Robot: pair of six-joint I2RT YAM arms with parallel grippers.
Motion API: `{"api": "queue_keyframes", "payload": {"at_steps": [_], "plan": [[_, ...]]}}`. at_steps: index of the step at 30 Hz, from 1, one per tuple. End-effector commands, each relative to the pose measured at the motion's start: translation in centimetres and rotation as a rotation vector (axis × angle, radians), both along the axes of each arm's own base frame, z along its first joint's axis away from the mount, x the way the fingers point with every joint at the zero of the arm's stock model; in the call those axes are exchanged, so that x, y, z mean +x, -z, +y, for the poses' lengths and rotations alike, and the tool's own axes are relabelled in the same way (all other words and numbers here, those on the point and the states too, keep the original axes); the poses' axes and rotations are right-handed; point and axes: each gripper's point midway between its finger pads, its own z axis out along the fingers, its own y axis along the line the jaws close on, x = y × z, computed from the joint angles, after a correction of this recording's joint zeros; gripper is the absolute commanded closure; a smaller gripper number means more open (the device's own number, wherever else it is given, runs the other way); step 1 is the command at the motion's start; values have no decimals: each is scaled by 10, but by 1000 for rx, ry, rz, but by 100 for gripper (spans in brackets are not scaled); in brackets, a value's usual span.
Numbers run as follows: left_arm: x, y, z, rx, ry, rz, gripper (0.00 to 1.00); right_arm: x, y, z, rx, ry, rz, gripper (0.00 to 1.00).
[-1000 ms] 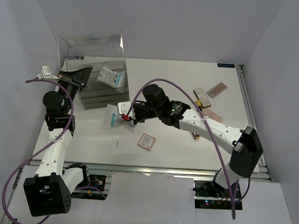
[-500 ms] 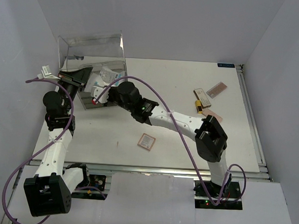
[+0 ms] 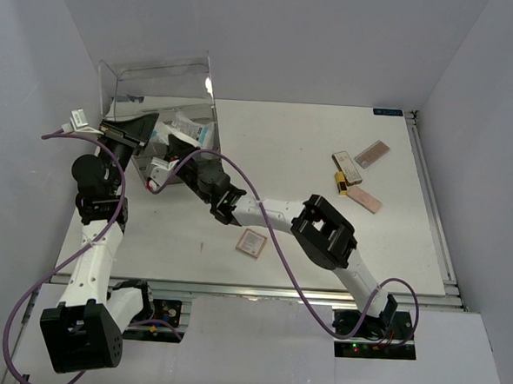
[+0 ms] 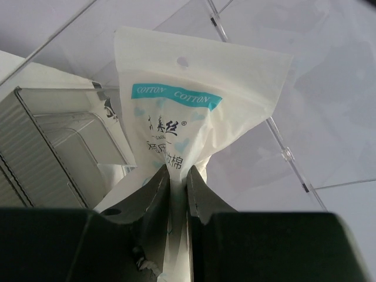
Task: Organize the makeup
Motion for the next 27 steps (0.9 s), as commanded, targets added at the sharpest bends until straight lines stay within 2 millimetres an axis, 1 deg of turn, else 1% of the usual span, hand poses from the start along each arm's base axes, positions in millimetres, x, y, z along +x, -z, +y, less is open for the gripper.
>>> {"api": "queue_keyframes", "payload": {"at_steps": [1, 5, 7, 8, 9, 10, 15, 20, 24, 25, 26, 27], "plan": [[-10, -27, 1, 54, -24, -83, 76, 4, -73, -21, 206, 29, -175, 79], [-10, -28, 1, 75, -27, -85, 76, 10, -65, -20, 192, 17, -194, 77], [-10, -30, 1, 84, -30, -87, 76, 12, -67, -18, 198, 9, -209, 77], [-10, -29, 1, 85, -32, -86, 76, 15, -63, -16, 192, 8, -205, 77], [-11, -30, 1, 87, -32, -88, 76, 18, -68, -15, 201, 7, -205, 77], [-11, -30, 1, 89, -31, -89, 76, 20, -68, -12, 202, 4, -200, 77], [-11, -30, 0, 86, -26, -87, 77, 22, -42, 4, 145, -35, -143, 74], [-12, -31, -1, 90, -18, -90, 76, 25, -16, 12, 110, -48, -83, 70], [-11, -28, -2, 92, -12, -87, 76, 25, -7, 17, 90, -57, -58, 57], [-11, -27, -2, 91, -13, -85, 76, 26, -7, 16, 89, -56, -56, 51], [-11, -27, -2, 91, -12, -83, 76, 26, -9, 16, 89, -56, -54, 41], [-11, -26, -3, 92, -10, -83, 76, 25, -10, 16, 88, -57, -52, 28]]}}
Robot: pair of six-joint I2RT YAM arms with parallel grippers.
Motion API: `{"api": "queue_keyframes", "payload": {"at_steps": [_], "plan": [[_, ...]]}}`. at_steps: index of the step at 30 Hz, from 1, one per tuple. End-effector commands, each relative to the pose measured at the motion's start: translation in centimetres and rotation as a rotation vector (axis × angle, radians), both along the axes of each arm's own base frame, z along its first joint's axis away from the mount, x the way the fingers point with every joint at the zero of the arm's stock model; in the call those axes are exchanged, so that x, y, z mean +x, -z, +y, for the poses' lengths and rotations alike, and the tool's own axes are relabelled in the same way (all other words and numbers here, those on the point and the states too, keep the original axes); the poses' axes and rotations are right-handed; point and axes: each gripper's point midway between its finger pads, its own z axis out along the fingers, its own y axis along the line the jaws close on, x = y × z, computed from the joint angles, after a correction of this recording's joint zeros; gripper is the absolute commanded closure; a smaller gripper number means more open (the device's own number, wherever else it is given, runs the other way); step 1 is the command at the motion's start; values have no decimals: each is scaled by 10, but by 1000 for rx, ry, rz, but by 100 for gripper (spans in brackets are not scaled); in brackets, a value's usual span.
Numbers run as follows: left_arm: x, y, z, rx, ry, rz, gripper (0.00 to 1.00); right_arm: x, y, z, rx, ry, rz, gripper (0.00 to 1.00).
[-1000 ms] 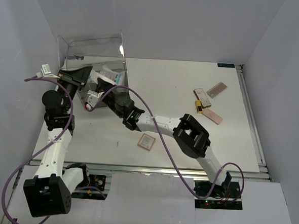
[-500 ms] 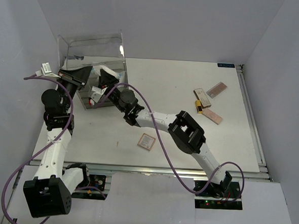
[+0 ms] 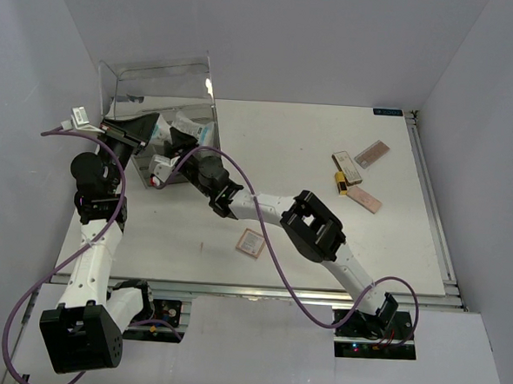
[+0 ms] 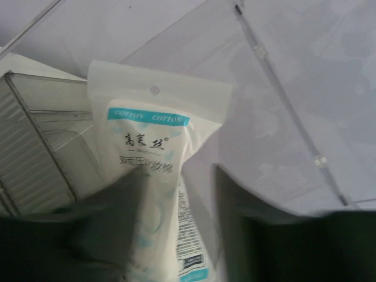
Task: Organize the makeup
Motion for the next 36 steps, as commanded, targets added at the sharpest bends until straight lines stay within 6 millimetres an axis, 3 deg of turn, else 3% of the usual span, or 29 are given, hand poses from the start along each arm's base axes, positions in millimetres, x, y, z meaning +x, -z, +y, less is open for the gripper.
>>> {"api": "queue_keyframes", "payload": {"at_steps": [1, 3, 4, 12, 15, 19, 22, 24, 27, 32, 36], "plan": [[-12, -26, -3, 32, 6, -83, 76, -5, -34, 1, 85, -19, -13, 18], [-12, -26, -3, 32, 7, -83, 76, -7, -39, -2, 91, -17, -16, 4], [-13, -25, -3, 31, 8, -83, 76, -9, -41, -2, 91, -21, -11, 2], [-14, -30, -3, 28, 12, -88, 76, -21, -73, -5, 73, -78, 128, 4], [-15, -32, -4, 27, 14, -89, 76, -41, -74, 0, -40, -174, 263, 4], [-15, -33, -4, 27, 15, -87, 76, -94, -57, -4, -287, -369, 372, 5], [-15, -29, -4, 26, 16, -76, 76, -154, -20, -35, -567, -592, 415, 5], [-15, -20, -4, 20, 18, -58, 76, -192, -10, -63, -669, -693, 448, 3], [-14, -2, -3, 3, 16, -21, 76, -225, 26, -108, -775, -732, 482, 1], [-14, 25, -3, -37, 19, 44, 76, -247, 72, -171, -837, -673, 590, 4], [-15, 62, -2, -79, 10, 159, 75, -254, 69, -215, -708, -593, 680, 4]]}}
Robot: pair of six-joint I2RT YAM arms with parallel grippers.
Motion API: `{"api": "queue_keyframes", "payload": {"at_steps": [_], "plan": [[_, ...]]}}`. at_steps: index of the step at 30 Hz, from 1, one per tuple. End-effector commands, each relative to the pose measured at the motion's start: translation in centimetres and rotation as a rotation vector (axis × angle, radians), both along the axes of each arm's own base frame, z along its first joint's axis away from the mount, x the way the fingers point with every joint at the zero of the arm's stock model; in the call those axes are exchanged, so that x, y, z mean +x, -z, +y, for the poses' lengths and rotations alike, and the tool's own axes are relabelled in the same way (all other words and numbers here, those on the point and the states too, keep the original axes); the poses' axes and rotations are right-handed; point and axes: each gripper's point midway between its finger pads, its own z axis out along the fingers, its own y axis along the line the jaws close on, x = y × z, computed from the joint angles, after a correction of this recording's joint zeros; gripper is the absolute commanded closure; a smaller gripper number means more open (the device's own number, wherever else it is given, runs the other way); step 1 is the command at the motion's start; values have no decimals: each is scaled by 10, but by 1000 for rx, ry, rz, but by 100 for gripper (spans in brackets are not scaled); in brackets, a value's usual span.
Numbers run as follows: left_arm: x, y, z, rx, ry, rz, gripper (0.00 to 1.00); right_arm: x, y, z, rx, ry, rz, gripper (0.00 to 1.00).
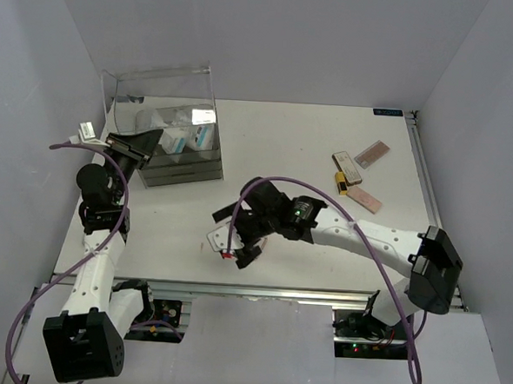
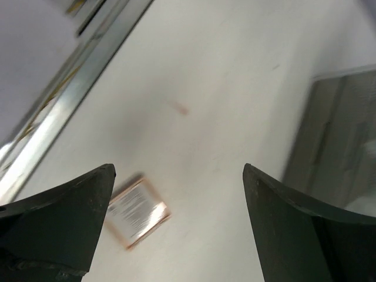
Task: Organize the makeup
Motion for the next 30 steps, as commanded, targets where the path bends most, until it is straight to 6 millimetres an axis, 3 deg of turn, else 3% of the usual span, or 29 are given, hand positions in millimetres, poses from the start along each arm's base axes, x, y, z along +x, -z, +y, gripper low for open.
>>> {"api": "queue_keyframes", "payload": {"at_steps": [1, 3, 7, 12, 17, 18, 22, 26, 29, 30], "plan": [[-7, 36, 1, -49, -9, 112, 74, -4, -19, -49, 96, 146, 100, 4], [-9, 59, 1, -61, -13, 174, 72, 10, -35, -65, 164, 203, 160, 3], [-17, 116, -1, -90, -10, 294, 59, 64, -55, -105, 252, 389, 252, 3], [-25, 159, -9, -104, 32, 339, 49, 77, -55, -132, 344, 463, 397, 2], [-22, 176, -12, -75, 58, 325, 35, 107, -47, -171, 403, 574, 536, 2], [-21, 175, -12, -64, 62, 302, 34, 107, -48, -173, 409, 572, 555, 2], [-9, 199, -7, -63, 43, 337, 33, 106, -46, -182, 421, 582, 580, 2], [8, 188, -5, -66, 42, 243, 39, 106, -42, -186, 438, 593, 575, 2], [25, 206, -3, -118, 51, 282, 46, 107, -41, -188, 441, 598, 580, 2], [30, 204, -2, -130, 54, 265, 50, 108, -41, -189, 443, 599, 580, 2]]}}
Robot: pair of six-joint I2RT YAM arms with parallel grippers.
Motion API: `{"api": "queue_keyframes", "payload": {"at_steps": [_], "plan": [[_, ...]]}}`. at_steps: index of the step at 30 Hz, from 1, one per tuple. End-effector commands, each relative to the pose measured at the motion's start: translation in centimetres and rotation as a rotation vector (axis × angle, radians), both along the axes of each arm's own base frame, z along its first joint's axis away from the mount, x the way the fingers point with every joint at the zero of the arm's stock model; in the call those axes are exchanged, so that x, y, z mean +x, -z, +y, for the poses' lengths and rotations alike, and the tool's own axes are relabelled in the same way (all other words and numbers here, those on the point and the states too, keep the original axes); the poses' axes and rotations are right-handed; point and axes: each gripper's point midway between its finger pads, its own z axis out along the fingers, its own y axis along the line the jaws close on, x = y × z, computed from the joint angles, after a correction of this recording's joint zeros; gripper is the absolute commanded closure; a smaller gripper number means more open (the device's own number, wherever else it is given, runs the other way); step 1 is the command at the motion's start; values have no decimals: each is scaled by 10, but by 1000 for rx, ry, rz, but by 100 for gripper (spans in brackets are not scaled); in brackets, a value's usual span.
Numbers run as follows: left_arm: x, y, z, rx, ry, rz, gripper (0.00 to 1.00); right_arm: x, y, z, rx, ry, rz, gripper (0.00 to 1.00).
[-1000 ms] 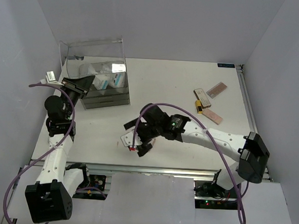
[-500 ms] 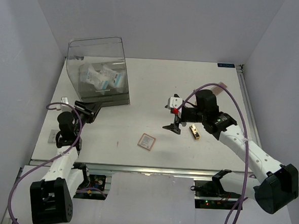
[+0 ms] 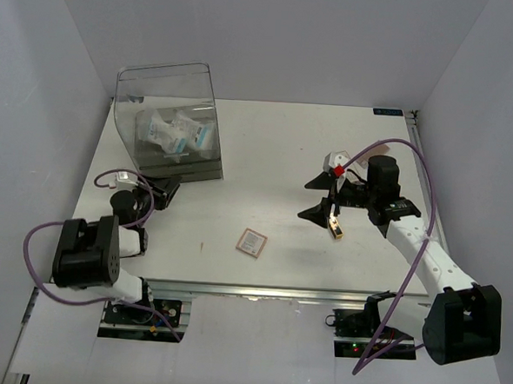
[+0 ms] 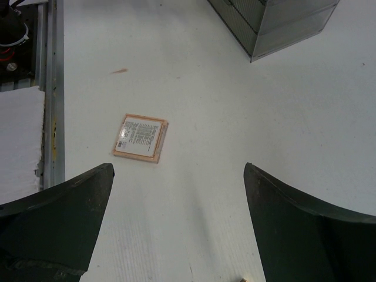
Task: Organize the makeup
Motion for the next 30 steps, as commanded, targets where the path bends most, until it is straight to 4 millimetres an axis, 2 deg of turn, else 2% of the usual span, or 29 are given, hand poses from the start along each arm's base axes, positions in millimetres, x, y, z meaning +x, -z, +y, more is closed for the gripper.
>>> {"api": "queue_keyframes", "payload": {"at_steps": [1, 6, 12, 15, 21, 30], "plan": [[28, -27, 4, -36, -4, -164, 52, -2, -15, 0, 48, -23, -38, 3], [42, -15, 8, -86, -22, -146, 56, 1, -12, -3, 46, -15, -34, 3], [42, -17, 7, -105, -20, -175, 57, 3, -7, -4, 40, -10, -24, 3], [36, -27, 4, -99, 4, -228, 57, 5, -3, -5, 35, -7, -18, 3], [27, -35, 0, -112, 19, -254, 56, 5, 0, -6, 33, -7, -15, 3], [30, -50, 1, -119, 19, -290, 57, 5, 1, -6, 31, -6, -18, 3]]}}
